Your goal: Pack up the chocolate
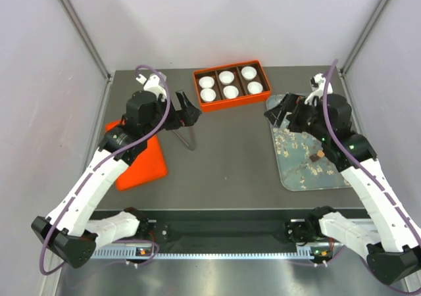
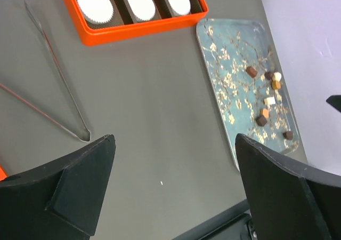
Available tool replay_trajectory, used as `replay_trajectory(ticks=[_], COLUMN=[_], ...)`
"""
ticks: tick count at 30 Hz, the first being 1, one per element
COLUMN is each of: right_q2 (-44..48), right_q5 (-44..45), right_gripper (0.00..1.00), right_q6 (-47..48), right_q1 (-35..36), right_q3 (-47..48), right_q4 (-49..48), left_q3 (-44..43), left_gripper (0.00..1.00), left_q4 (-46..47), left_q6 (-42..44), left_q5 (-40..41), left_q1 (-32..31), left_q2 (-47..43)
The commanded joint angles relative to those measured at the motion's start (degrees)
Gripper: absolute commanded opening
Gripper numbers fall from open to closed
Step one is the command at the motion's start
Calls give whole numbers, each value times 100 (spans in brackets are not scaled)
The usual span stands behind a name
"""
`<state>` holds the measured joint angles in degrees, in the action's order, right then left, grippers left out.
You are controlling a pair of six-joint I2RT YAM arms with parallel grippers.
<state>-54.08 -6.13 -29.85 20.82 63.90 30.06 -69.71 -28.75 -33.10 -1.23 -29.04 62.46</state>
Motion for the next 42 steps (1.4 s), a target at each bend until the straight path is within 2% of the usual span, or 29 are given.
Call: replay_trajectory(ticks=[1, 9, 14, 21, 25, 26, 27, 29, 35, 42], right_q2=[179, 328, 346, 460, 513, 522, 513, 513, 548, 566], right_q5=[50, 121, 95, -186, -292, -292, -310, -354, -371, -292], right_gripper=[100, 100, 100, 100, 100, 100, 100, 100, 100, 100], right_q6=[-48, 49, 84, 225, 286, 295, 295, 278, 365, 409], right_q1=[-52, -52, -52, -52, -60, -52, -60, -52, -52, -52], right_q3=[184, 53, -27, -219, -387, -396, -413, -422, -457, -475], right_q4=[-185, -168, -176, -369, -449, -449, -458, -440, -423, -431], left_q3=[-271, -280, -244, -350, -447, -482, -534, -613, -859, -921], left_gripper=[99, 99, 91, 82, 85, 83, 74, 72, 70, 65], left_q4=[169, 10, -16, -130, -236, -271, -323, -403, -561, -623], left_q6=[-38, -223, -407, -1004, -1444, -1488, -1515, -1568, -1559, -1497], left_q5=[351, 1045, 1450, 1285, 802, 765, 748, 730, 852, 976], left_q1=[21, 21, 187, 714, 1128, 1276, 1339, 1461, 1515, 1515], left_q2=[-102, 240, 732, 2048, 2832, 2981, 3253, 3518, 4317, 4732])
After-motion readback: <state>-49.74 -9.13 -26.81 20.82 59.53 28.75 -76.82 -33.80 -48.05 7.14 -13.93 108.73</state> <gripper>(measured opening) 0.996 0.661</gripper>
